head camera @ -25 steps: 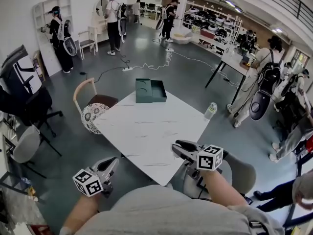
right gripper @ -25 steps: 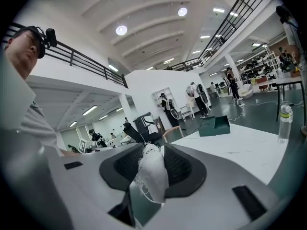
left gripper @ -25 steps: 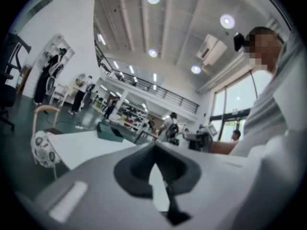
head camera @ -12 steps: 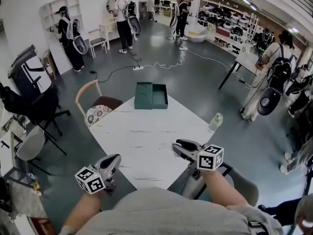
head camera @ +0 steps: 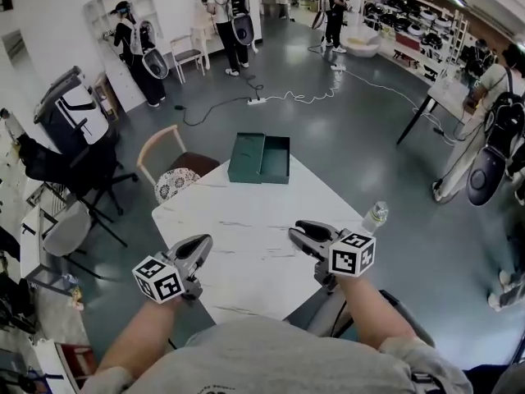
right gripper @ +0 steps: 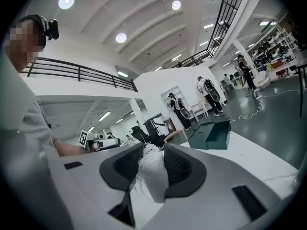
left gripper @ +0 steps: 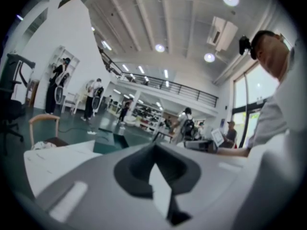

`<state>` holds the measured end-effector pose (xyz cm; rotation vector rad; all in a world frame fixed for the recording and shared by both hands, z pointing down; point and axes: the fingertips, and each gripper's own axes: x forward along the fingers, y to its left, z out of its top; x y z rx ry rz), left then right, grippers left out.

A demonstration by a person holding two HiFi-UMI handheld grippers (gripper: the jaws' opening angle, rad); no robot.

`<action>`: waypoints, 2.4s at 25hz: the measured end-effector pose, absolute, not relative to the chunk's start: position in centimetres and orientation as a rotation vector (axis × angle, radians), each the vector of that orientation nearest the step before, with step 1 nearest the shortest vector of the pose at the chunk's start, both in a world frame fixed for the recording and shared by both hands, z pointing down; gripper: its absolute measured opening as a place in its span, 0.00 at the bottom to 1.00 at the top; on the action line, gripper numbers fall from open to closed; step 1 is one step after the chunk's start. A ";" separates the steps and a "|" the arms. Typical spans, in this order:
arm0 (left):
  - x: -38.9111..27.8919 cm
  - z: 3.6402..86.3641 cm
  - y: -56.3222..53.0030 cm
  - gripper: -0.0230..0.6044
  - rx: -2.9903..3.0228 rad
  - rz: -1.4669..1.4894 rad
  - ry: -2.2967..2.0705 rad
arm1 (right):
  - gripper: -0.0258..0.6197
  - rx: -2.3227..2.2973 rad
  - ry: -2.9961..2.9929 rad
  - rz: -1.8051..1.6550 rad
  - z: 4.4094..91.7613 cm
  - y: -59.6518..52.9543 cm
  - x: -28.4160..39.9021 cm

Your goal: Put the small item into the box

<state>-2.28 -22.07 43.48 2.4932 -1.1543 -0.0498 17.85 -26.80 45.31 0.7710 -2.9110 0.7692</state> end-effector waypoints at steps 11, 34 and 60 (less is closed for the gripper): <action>-3.1 42.9 -33.8 0.04 2.581 0.004 -1.122 | 0.24 0.861 -2.868 0.686 46.1 -37.4 16.2; -4.2 53.1 -52.4 0.04 2.616 0.004 -0.966 | 0.24 1.068 -2.552 0.631 54.5 -60.3 10.2; -1.7 56.9 -64.9 0.04 2.660 0.034 -0.943 | 0.24 1.148 -2.268 0.673 65.4 -75.3 9.8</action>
